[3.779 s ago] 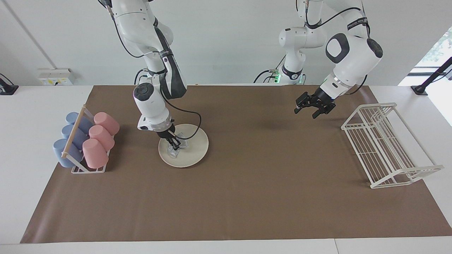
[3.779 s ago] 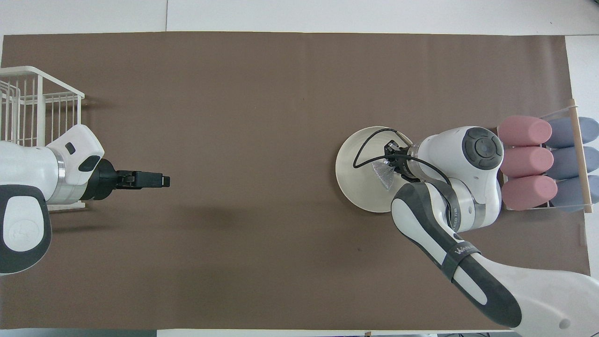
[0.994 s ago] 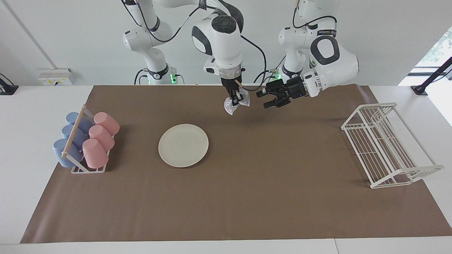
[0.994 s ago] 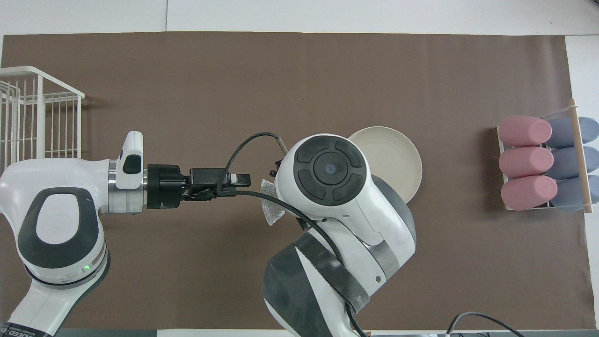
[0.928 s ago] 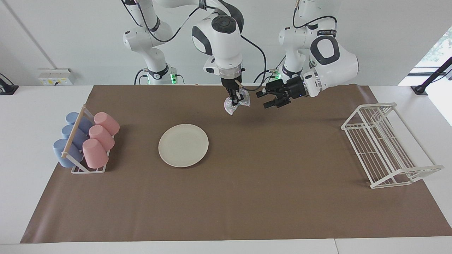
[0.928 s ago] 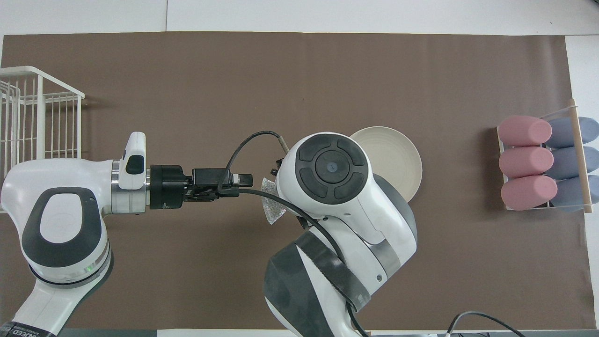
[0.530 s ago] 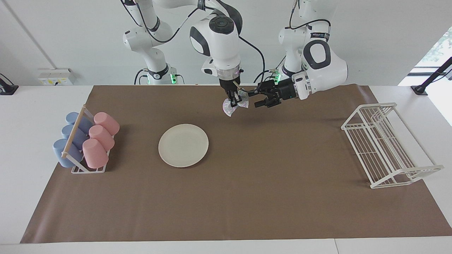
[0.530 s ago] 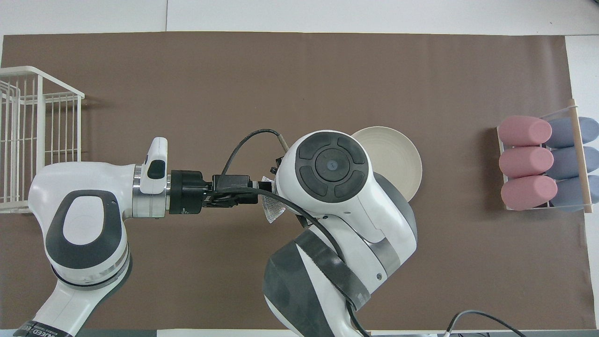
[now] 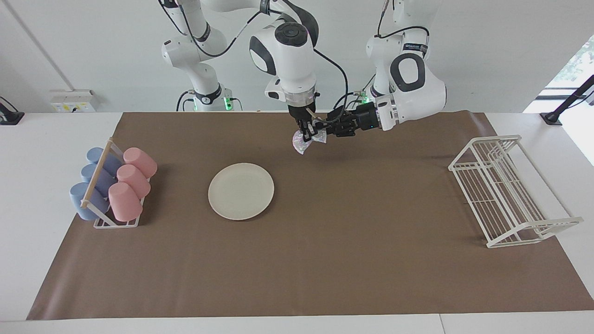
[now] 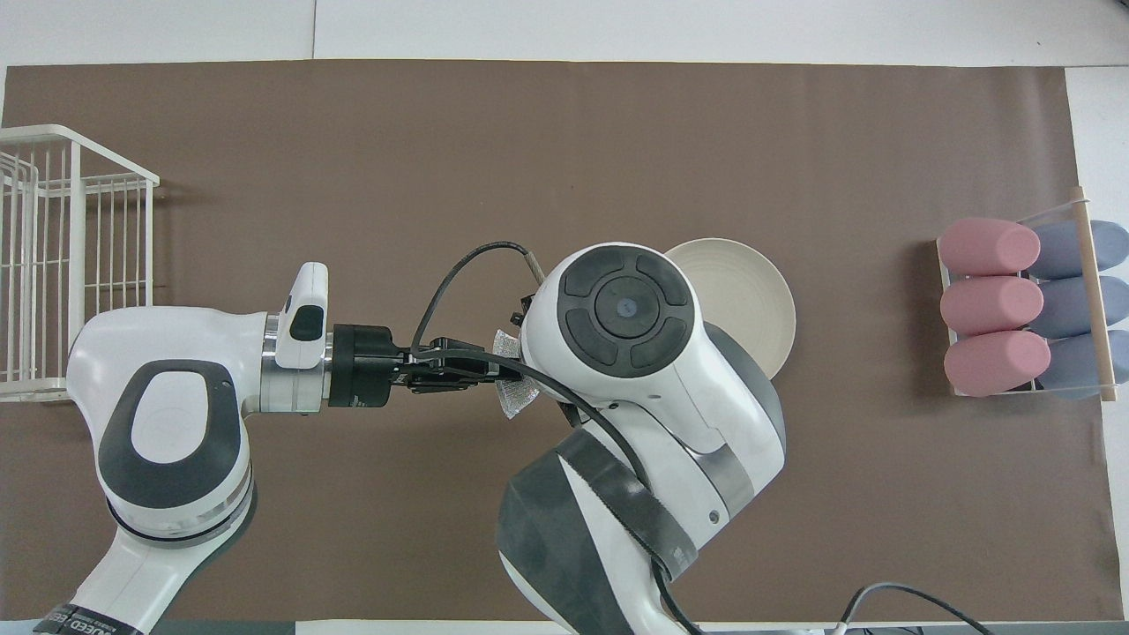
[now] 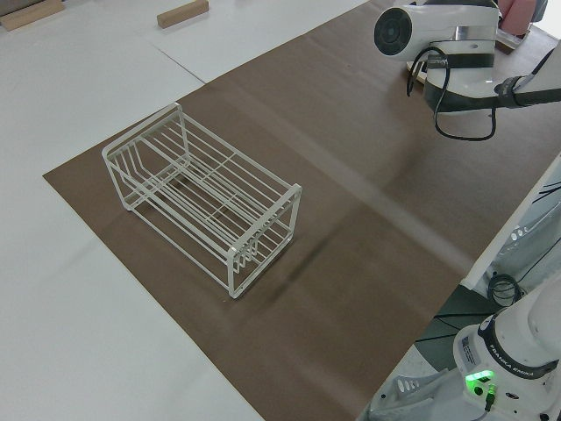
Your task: Wipe plate with sponge
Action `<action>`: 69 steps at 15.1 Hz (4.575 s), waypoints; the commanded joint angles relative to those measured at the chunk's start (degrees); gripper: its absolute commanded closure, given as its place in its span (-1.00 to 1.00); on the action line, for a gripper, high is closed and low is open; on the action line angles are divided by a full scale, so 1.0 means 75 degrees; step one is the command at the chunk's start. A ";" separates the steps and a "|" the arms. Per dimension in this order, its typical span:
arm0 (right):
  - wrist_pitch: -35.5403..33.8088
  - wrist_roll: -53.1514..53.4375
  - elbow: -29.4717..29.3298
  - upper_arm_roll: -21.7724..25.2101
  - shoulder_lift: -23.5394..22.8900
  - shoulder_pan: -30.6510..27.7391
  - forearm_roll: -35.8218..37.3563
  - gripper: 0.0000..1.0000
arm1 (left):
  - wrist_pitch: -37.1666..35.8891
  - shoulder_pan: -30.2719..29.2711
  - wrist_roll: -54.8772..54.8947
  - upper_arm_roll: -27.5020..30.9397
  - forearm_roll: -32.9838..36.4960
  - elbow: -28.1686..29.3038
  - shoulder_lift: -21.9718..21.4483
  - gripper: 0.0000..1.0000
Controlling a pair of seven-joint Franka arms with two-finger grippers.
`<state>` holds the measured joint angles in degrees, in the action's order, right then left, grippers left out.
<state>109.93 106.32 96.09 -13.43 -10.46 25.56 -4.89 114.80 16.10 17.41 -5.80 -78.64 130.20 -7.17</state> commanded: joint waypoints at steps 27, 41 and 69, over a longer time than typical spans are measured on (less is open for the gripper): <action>-0.0735 -0.9224 0.0664 -0.0026 0.1723 -0.3161 0.0172 -1.00 | -0.0001 -0.0682 -0.3993 0.0164 0.5792 -0.1056 0.0205 1.00; -0.1836 -1.3766 0.0430 0.0057 0.1653 -0.4170 0.0218 -1.00 | -0.3586 -0.0249 -0.5579 0.0071 1.5131 -0.4304 0.1963 1.00; -0.2563 -1.3532 -0.0191 0.0701 0.1407 -0.3794 0.0945 -1.00 | -0.2873 -0.0940 -0.6739 0.0129 1.8220 -0.4082 0.3547 -0.32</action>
<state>90.83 4.08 93.35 -7.92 -1.45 -1.97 1.50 91.88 9.34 -31.55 -4.75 59.01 99.26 19.62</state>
